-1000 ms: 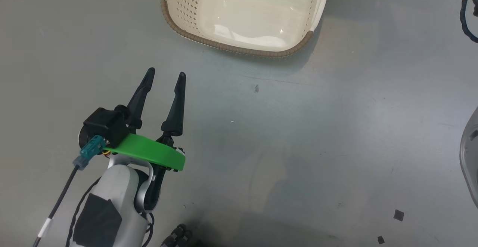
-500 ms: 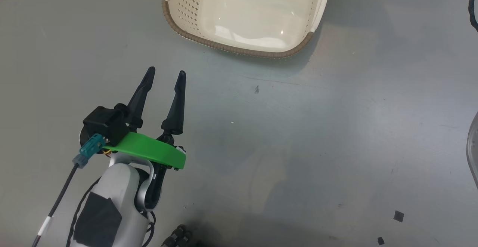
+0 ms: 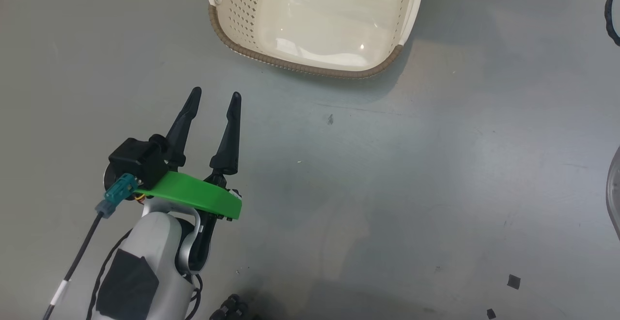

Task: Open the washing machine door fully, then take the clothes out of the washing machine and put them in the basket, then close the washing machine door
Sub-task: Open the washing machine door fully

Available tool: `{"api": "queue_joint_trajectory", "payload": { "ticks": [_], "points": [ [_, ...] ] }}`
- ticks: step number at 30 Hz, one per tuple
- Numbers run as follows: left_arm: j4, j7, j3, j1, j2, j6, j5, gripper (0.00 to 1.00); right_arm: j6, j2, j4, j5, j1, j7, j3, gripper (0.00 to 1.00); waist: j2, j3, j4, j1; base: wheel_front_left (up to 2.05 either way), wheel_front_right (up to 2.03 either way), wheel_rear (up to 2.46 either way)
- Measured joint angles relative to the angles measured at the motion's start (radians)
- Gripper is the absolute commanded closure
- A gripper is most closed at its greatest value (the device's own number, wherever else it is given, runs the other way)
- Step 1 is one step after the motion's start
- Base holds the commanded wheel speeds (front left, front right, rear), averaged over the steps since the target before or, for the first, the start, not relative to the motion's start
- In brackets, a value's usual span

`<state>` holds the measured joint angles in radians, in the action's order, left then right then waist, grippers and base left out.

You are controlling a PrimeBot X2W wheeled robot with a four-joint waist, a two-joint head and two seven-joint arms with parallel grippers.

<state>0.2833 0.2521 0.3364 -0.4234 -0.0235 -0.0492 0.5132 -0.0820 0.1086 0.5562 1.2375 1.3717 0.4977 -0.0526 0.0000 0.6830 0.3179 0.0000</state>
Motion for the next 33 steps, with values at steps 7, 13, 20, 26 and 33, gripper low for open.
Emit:
{"api": "queue_joint_trajectory", "payload": {
  "ticks": [7, 13, 20, 26, 33],
  "points": [
    [0.007, 0.0, -0.001, 0.0, 0.0, 0.0, 0.0, 0.0, 0.011, 0.003, 0.034, 0.021, -0.009, 0.024, 0.002, 1.0, 0.0, -0.018, -0.004, 0.0, 0.0, 0.0, 0.0],
    [0.013, 0.0, -0.002, 0.0, 0.0, 0.001, -0.001, 0.0, 0.02, 0.0, 0.063, 0.057, -0.035, 0.041, 0.002, 1.0, 0.0, -0.044, -0.01, 0.0, 0.0, 0.0, 0.0],
    [0.025, 0.0, -0.002, 0.0, 0.0, 0.001, -0.005, 0.0, 0.037, -0.011, 0.094, 0.074, -0.08, 0.057, 0.002, 1.0, 0.0, -0.08, -0.017, 0.0, 0.0, 0.0, 0.0],
    [0.027, 0.0, -0.002, 0.002, 0.0, 0.002, -0.006, 0.0, 0.04, -0.013, 0.114, 0.083, -0.111, 0.071, 0.009, 1.0, 0.0, -0.107, -0.019, -0.0001, 0.0, 0.0, 0.0],
    [0.031, 0.0, 0.001, 0.01, 0.0, 0.002, -0.012, 0.0, 0.049, -0.017, 0.142, 0.101, -0.153, 0.091, 0.021, 1.0, 0.0, -0.145, -0.023, -0.0001, 0.0, 0.0, 0.0]
  ]
}}
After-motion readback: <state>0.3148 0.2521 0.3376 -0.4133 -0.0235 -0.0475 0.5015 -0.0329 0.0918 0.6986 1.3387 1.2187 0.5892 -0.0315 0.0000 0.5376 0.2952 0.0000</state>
